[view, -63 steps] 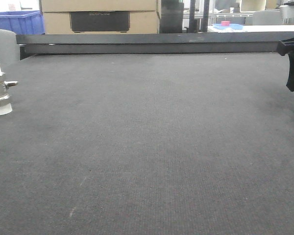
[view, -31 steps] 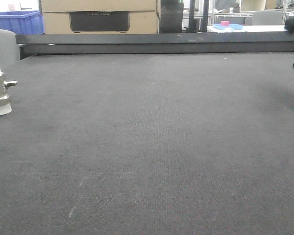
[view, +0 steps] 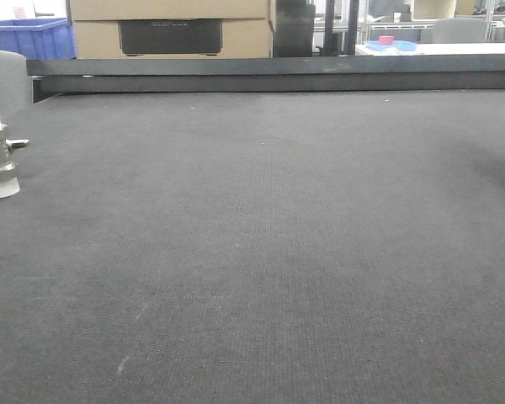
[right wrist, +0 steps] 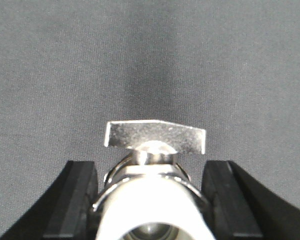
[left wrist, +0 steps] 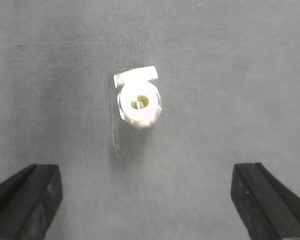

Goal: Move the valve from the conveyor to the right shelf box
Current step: 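Close the left gripper around the other white-capped valve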

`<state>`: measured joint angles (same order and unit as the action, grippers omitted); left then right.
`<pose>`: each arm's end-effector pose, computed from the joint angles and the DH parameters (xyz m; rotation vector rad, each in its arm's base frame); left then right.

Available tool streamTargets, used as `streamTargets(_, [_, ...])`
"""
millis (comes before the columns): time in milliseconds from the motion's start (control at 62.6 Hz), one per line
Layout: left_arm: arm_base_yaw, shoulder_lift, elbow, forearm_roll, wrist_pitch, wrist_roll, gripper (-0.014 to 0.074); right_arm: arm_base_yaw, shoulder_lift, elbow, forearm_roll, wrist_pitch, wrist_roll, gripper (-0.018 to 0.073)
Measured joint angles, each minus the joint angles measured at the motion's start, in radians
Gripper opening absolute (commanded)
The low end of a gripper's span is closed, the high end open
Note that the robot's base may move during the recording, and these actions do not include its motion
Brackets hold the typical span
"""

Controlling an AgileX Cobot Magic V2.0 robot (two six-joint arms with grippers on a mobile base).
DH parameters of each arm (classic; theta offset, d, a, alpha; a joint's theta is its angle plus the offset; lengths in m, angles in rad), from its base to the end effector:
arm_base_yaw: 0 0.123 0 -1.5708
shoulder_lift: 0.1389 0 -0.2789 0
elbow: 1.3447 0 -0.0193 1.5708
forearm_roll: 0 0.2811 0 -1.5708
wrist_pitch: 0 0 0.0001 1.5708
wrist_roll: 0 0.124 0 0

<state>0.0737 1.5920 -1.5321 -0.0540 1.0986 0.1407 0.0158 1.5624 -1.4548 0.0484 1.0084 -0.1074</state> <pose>0.3836 0.0223 0.3166 0.0722 2.6384 0.0007 0.3815 0.0111 0.3069 -0.1412 2.5941 0.0294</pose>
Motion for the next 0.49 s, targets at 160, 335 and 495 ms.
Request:
streamTargets(160, [0.002, 0.124, -0.066, -0.002, -0.002, 0.02, 0.0587, 0.0, 0.0, 0.002, 0.004, 0.006, 0.0, -0.016])
streamTargets(335, [0.002, 0.238, -0.101, -0.013, -0.018, 0.031, 0.0587, 0.0, 0.0, 0.002, 0.015, 0.006, 0.0, -0.016])
streamTargets(495, [0.002, 0.313, -0.103, -0.013, -0.039, 0.031, 0.0587, 0.0, 0.0, 0.002, 0.016, 0.006, 0.0, -0.016])
